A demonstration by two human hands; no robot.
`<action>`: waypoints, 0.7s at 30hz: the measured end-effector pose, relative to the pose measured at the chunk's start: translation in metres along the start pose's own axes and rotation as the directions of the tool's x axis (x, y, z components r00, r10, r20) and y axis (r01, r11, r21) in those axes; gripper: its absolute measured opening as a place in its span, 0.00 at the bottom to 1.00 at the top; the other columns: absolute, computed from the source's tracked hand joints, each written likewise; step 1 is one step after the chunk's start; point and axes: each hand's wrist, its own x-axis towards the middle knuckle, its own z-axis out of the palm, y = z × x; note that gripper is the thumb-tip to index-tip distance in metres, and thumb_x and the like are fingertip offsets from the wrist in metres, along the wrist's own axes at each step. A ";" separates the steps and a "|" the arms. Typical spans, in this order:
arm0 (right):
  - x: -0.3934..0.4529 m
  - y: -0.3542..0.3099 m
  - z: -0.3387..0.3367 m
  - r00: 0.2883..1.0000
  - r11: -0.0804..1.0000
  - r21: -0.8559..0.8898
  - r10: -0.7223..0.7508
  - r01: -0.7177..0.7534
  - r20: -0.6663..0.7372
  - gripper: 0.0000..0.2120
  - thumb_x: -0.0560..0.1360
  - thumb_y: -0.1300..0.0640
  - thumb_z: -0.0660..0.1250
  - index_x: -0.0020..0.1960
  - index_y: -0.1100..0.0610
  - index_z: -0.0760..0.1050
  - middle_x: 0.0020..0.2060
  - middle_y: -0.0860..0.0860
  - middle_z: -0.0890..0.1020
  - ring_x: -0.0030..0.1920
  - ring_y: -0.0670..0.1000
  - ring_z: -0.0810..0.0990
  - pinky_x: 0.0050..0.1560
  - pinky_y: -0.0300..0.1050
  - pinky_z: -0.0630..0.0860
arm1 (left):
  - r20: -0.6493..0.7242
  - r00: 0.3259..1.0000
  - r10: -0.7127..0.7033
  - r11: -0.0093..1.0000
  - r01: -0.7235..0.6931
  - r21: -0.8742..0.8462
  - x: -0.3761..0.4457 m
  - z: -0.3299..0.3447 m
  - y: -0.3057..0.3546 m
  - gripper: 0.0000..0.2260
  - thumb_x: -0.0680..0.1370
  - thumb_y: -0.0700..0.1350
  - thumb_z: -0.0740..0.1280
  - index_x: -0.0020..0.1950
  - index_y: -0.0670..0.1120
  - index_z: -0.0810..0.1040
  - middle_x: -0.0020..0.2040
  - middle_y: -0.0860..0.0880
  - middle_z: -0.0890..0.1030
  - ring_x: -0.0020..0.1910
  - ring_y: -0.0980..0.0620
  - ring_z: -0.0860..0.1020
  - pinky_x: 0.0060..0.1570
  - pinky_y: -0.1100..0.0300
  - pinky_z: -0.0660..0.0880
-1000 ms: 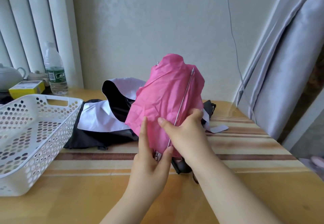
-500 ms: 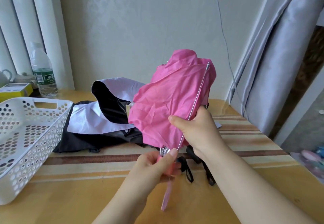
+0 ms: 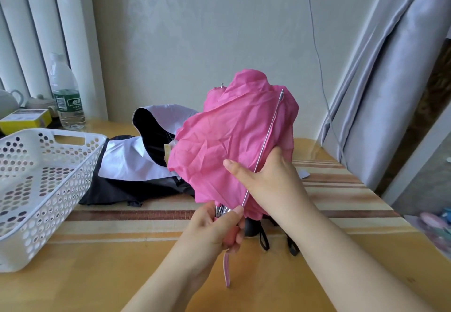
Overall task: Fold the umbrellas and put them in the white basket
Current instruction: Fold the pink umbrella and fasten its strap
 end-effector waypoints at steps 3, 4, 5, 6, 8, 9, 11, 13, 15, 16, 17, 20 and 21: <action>-0.011 -0.003 0.001 0.902 0.951 -0.154 -0.303 0.267 -0.309 0.38 0.64 0.34 0.69 0.62 0.58 0.62 0.54 0.53 0.73 0.55 0.55 0.76 0.50 0.47 0.73 | -0.055 0.998 0.005 1.000 -0.004 0.019 0.001 0.001 -0.001 0.09 0.70 0.44 0.68 0.41 0.40 0.72 0.31 0.45 0.73 0.29 0.50 0.68 0.29 0.59 0.63; -0.016 -0.009 0.001 0.850 0.915 -0.152 -0.404 0.375 -0.339 0.36 0.64 0.36 0.69 0.62 0.55 0.62 0.53 0.53 0.73 0.54 0.54 0.75 0.52 0.46 0.73 | -0.065 0.998 0.017 0.999 -0.015 0.042 0.001 0.002 -0.001 0.06 0.69 0.43 0.67 0.37 0.42 0.72 0.29 0.46 0.72 0.28 0.50 0.66 0.30 0.58 0.62; -0.020 -0.015 0.002 0.835 0.878 -0.165 -0.479 0.449 -0.273 0.34 0.64 0.38 0.69 0.61 0.53 0.61 0.53 0.51 0.71 0.54 0.53 0.73 0.53 0.44 0.71 | -0.069 0.997 0.034 0.998 -0.030 0.063 0.001 0.002 -0.001 0.04 0.68 0.40 0.65 0.34 0.43 0.71 0.27 0.46 0.70 0.27 0.50 0.65 0.30 0.58 0.60; -0.023 -0.023 0.004 0.842 0.850 -0.194 -0.519 0.490 -0.147 0.32 0.65 0.39 0.69 0.62 0.51 0.61 0.54 0.50 0.69 0.55 0.52 0.70 0.54 0.43 0.69 | -0.078 0.996 0.049 0.996 -0.044 0.075 0.001 0.003 -0.001 0.03 0.65 0.38 0.62 0.32 0.43 0.71 0.26 0.45 0.69 0.27 0.50 0.63 0.31 0.57 0.59; -0.027 -0.032 0.015 0.879 0.830 -0.297 -0.467 0.473 0.094 0.33 0.68 0.41 0.70 0.66 0.50 0.59 0.58 0.50 0.63 0.58 0.54 0.66 0.55 0.46 0.68 | -0.113 0.991 0.071 0.994 -0.062 0.085 0.002 0.002 -0.003 0.06 0.63 0.35 0.59 0.36 0.41 0.74 0.31 0.43 0.69 0.33 0.48 0.64 0.33 0.55 0.60; -0.024 -0.035 0.022 0.896 0.824 -0.355 -0.421 0.442 0.138 0.34 0.70 0.43 0.70 0.68 0.51 0.57 0.59 0.51 0.60 0.59 0.55 0.65 0.54 0.47 0.68 | -0.130 0.989 0.075 0.993 -0.063 0.100 0.003 0.001 -0.004 0.07 0.62 0.34 0.59 0.37 0.41 0.74 0.34 0.42 0.70 0.35 0.47 0.65 0.35 0.53 0.61; -0.017 -0.041 0.031 0.915 0.815 -0.419 -0.381 0.399 0.130 0.31 0.72 0.45 0.70 0.66 0.53 0.57 0.60 0.52 0.59 0.57 0.58 0.66 0.49 0.47 0.67 | -0.150 0.986 0.070 0.987 -0.047 0.151 0.004 -0.001 -0.007 0.09 0.62 0.36 0.59 0.39 0.36 0.74 0.33 0.42 0.70 0.33 0.49 0.66 0.35 0.54 0.63; -0.010 -0.044 0.035 0.917 0.817 -0.421 -0.381 0.394 0.117 0.26 0.74 0.47 0.67 0.64 0.55 0.59 0.60 0.54 0.62 0.57 0.59 0.69 0.50 0.47 0.67 | -0.162 0.985 0.054 0.984 -0.025 0.178 0.005 -0.003 -0.007 0.09 0.60 0.39 0.61 0.38 0.35 0.71 0.27 0.45 0.69 0.27 0.51 0.65 0.30 0.60 0.61; -0.004 -0.041 0.035 0.917 0.841 -0.366 -0.382 0.398 0.119 0.19 0.77 0.48 0.64 0.62 0.56 0.63 0.59 0.55 0.68 0.56 0.59 0.71 0.54 0.48 0.67 | -0.178 0.983 0.038 0.987 -0.009 0.163 0.006 -0.005 -0.005 0.08 0.61 0.41 0.63 0.36 0.39 0.68 0.24 0.49 0.69 0.23 0.54 0.64 0.29 0.60 0.60; -0.001 -0.039 0.033 0.919 0.866 -0.310 -0.377 0.393 0.112 0.16 0.77 0.49 0.63 0.60 0.57 0.66 0.57 0.55 0.71 0.56 0.59 0.73 0.54 0.48 0.67 | -0.191 0.981 0.027 0.988 0.002 0.151 0.007 -0.007 -0.005 0.09 0.62 0.42 0.65 0.37 0.40 0.68 0.24 0.48 0.70 0.23 0.53 0.65 0.30 0.59 0.60; 0.002 -0.036 0.030 0.921 0.885 -0.255 -0.375 0.390 0.108 0.14 0.77 0.51 0.63 0.59 0.57 0.69 0.55 0.55 0.73 0.55 0.59 0.74 0.53 0.48 0.68 | -0.198 0.980 0.021 0.991 0.007 0.137 0.008 -0.008 -0.005 0.11 0.63 0.43 0.68 0.39 0.39 0.69 0.25 0.47 0.71 0.24 0.52 0.66 0.29 0.58 0.62; 0.010 -0.027 0.025 0.921 0.911 -0.141 -0.379 0.388 0.090 0.10 0.76 0.55 0.63 0.55 0.57 0.76 0.50 0.54 0.79 0.52 0.57 0.77 0.50 0.48 0.72 | -0.203 0.979 0.013 0.995 0.008 0.103 0.010 -0.011 -0.006 0.11 0.73 0.43 0.72 0.44 0.38 0.71 0.28 0.44 0.73 0.26 0.50 0.68 0.29 0.59 0.65; 0.012 -0.026 0.021 0.929 0.925 -0.096 -0.359 0.367 0.092 0.08 0.76 0.55 0.63 0.52 0.56 0.78 0.46 0.53 0.80 0.49 0.56 0.78 0.47 0.48 0.72 | -0.199 0.980 0.013 0.996 0.006 0.090 0.010 -0.011 -0.007 0.09 0.76 0.41 0.70 0.43 0.39 0.71 0.29 0.44 0.73 0.27 0.49 0.69 0.29 0.59 0.65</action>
